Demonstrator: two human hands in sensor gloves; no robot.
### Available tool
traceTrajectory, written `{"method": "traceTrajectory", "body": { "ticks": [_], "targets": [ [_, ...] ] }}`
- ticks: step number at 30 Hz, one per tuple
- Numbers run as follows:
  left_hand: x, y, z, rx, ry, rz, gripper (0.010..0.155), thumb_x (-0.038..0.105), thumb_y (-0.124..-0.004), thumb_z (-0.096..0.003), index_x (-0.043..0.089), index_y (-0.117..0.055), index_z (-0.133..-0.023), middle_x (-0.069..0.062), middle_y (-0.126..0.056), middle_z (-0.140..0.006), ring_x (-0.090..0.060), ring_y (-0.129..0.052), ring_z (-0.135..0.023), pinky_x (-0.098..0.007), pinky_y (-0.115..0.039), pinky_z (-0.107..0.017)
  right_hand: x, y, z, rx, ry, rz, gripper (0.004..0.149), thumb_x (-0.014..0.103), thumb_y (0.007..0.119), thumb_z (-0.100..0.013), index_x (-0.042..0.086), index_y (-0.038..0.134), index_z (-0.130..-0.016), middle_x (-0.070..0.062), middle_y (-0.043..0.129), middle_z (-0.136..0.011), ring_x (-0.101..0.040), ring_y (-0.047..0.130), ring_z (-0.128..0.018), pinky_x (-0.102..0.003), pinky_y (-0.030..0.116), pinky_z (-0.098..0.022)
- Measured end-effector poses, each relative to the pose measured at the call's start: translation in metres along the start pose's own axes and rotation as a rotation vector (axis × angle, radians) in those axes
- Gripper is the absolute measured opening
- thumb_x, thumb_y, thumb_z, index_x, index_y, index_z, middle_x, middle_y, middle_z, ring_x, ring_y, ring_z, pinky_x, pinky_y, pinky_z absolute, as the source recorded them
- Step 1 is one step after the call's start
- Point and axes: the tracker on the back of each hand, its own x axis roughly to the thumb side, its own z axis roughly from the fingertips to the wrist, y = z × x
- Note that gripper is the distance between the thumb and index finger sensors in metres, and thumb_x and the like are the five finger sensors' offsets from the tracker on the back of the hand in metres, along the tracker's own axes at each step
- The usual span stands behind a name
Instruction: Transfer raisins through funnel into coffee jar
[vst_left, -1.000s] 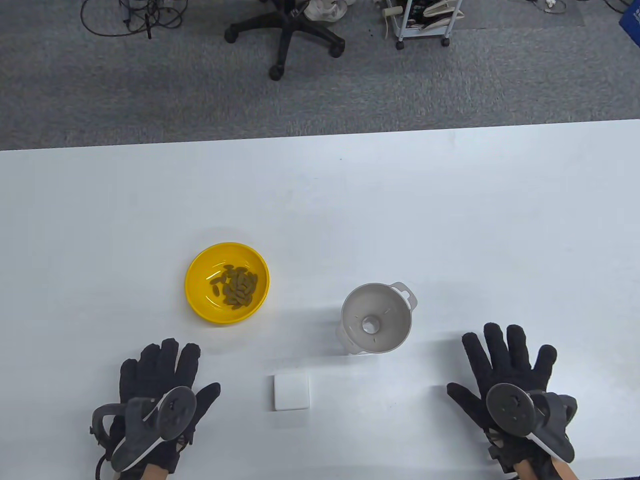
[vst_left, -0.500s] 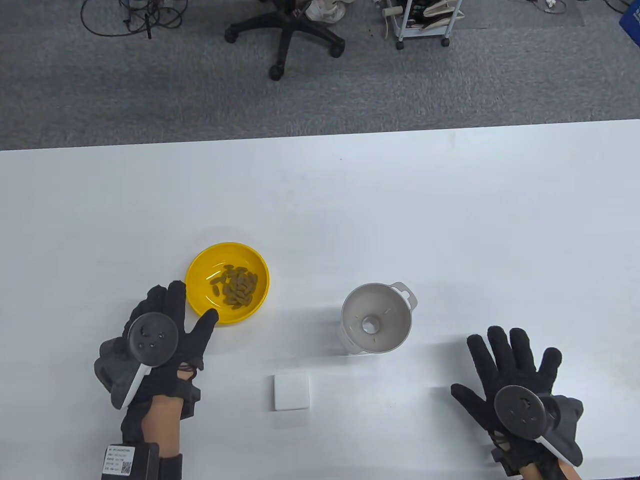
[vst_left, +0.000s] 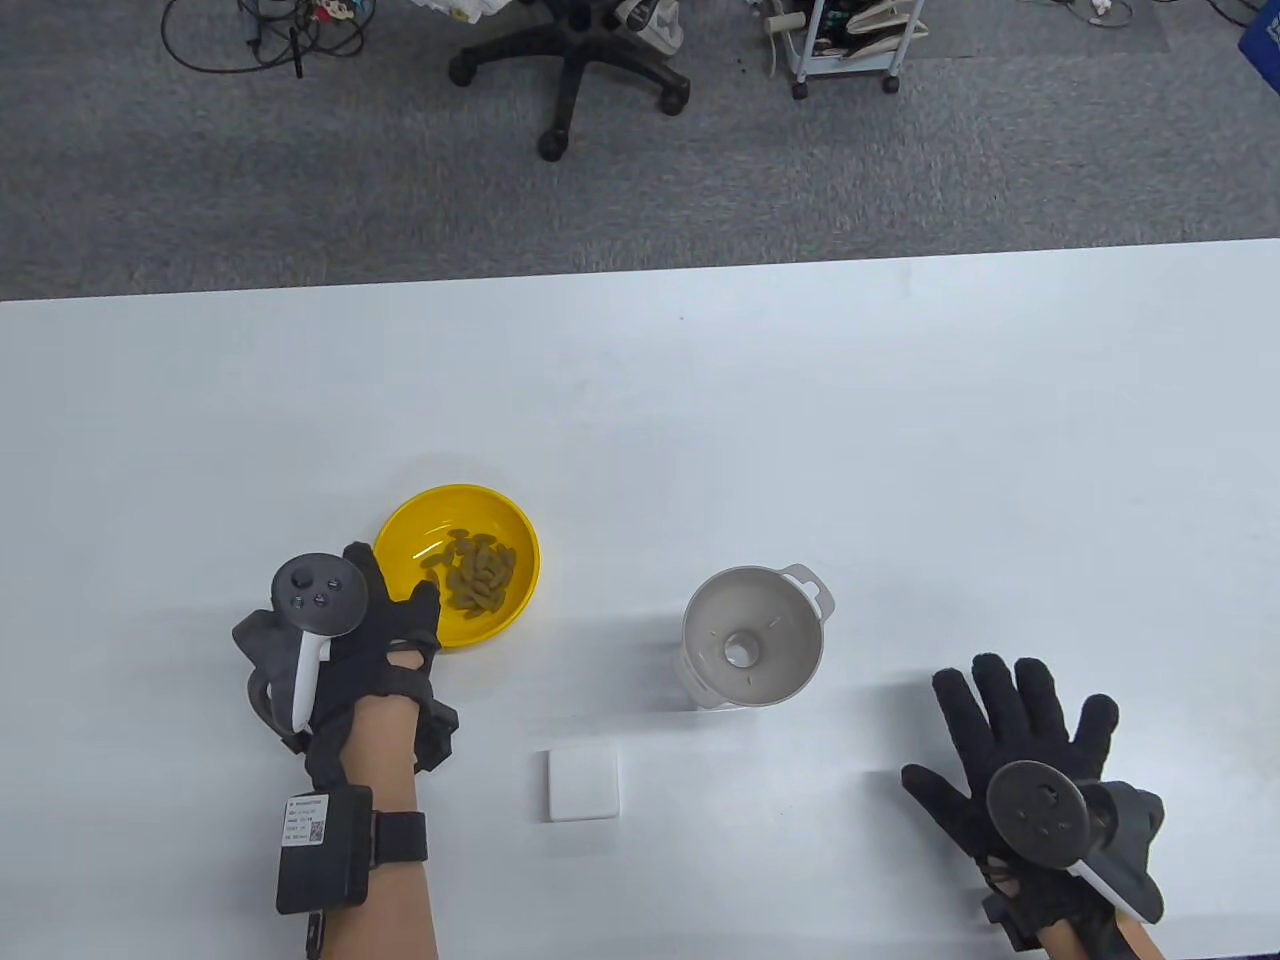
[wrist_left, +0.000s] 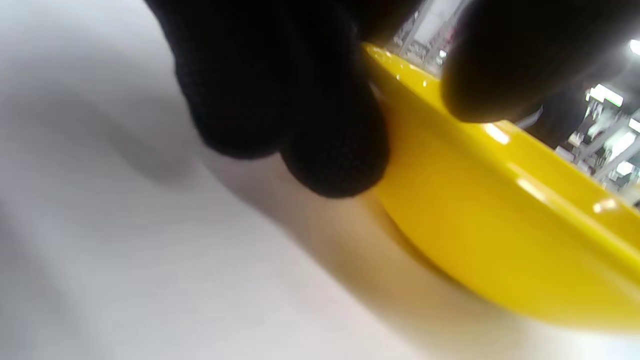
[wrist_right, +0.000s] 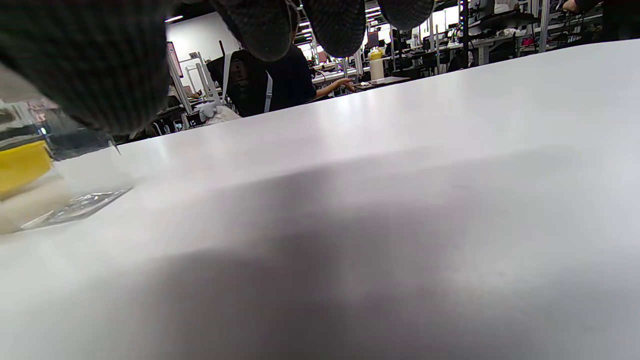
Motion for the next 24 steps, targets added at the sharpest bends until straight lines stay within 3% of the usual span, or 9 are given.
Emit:
{"method": "traceTrajectory", "body": {
  "ticks": [8,15,24],
  "targets": [
    [0.0,-0.002,-0.002,0.027,0.014,0.059,0.067,0.036,-0.095,-0.0459,0.018,-0.065,-0.103,-0.009,-0.092,-0.09,-0.007,-0.116,-0.036,-0.017,-0.103,-0.026,-0.003,-0.001,-0.001,0.016,0.007,-0.053,0.086,0.068,0.083,-0.038,0.031,0.053,-0.109,-0.011,0.05,-0.12,-0.045,0.044,-0.111,-0.079,0.023,-0.068],
    [0.005,0.005,0.007,0.037,-0.041,0.138,0.059,0.039,-0.092,-0.0468,0.02,-0.066,-0.096,-0.003,-0.091,-0.079,-0.008,-0.116,-0.02,-0.015,-0.103,-0.015,-0.005,-0.001,-0.003,0.031,0.017,-0.072,0.085,0.067,0.083,-0.038,0.031,0.054,-0.109,-0.012,0.052,-0.12,-0.045,0.046,-0.111,-0.079,0.023,-0.068],
    [0.055,0.041,0.04,0.007,-0.189,0.275,0.051,0.042,-0.088,-0.0498,0.026,-0.062,-0.091,0.001,-0.089,-0.074,-0.008,-0.115,-0.019,-0.015,-0.102,-0.014,-0.01,-0.003,-0.001,0.028,0.034,-0.107,0.084,0.067,0.083,-0.038,0.03,0.055,-0.108,-0.012,0.053,-0.119,-0.045,0.048,-0.11,-0.079,0.024,-0.068]
  ]
}}
